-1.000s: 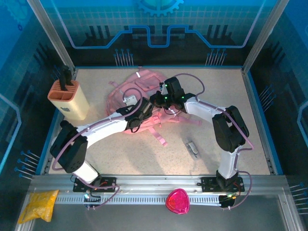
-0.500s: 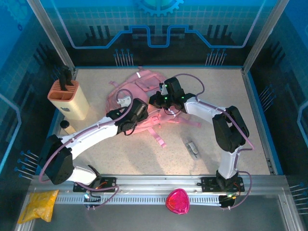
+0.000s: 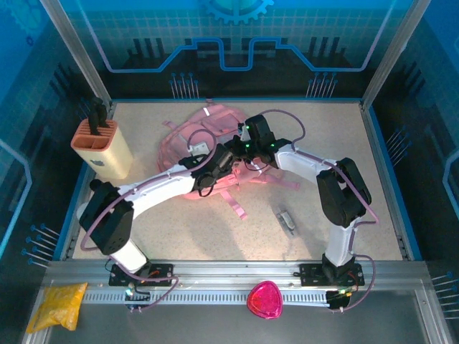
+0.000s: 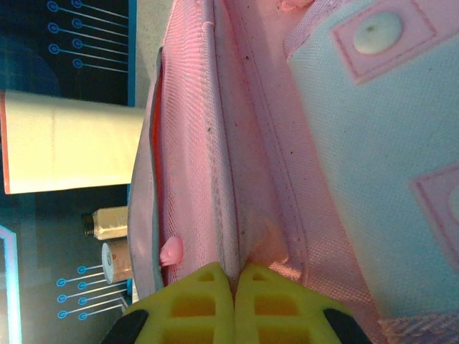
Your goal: Pack books, pencil case, and school supplies into a backpack
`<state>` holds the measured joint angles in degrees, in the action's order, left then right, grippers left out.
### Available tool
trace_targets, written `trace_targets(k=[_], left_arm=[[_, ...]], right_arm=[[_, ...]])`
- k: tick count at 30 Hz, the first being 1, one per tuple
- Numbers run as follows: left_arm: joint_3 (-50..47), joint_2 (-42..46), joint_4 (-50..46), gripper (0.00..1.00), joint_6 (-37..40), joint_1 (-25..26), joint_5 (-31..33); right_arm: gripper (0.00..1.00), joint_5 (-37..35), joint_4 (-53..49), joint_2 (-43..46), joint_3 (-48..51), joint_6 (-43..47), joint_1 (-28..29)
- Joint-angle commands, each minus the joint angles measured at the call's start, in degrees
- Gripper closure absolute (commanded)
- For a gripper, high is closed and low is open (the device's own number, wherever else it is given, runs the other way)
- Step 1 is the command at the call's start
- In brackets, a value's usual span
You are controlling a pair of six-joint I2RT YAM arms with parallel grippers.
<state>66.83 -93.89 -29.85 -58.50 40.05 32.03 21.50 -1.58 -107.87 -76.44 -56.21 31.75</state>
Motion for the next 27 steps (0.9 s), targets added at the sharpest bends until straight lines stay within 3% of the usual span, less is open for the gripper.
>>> trace_targets(k=[1,6,20,27], left_arm=[[3.15,-2.01,-2.1,0.1,-3.6,-0.75,4.74],[2.96,-2.71,-3.75,0.17,-6.43,-1.05,8.18],[-1.58,2.02,-0.39,0.62,-3.59,-1.12,6.61],[0.1,0.2,-0.65,0.71,-2.66,-1.29,4.49]], right_arm=[[1.0,3.42,3.74,2.37,-0.07,-0.15,0.81],[1.0,3.64,4.26,2.32,0.17,-0.5,0.73],[1.0,4.04,5.01,1.53,0.0,-0.89,0.42],[1.0,3.55,4.15,2.05,0.04,-0.15,0.29]])
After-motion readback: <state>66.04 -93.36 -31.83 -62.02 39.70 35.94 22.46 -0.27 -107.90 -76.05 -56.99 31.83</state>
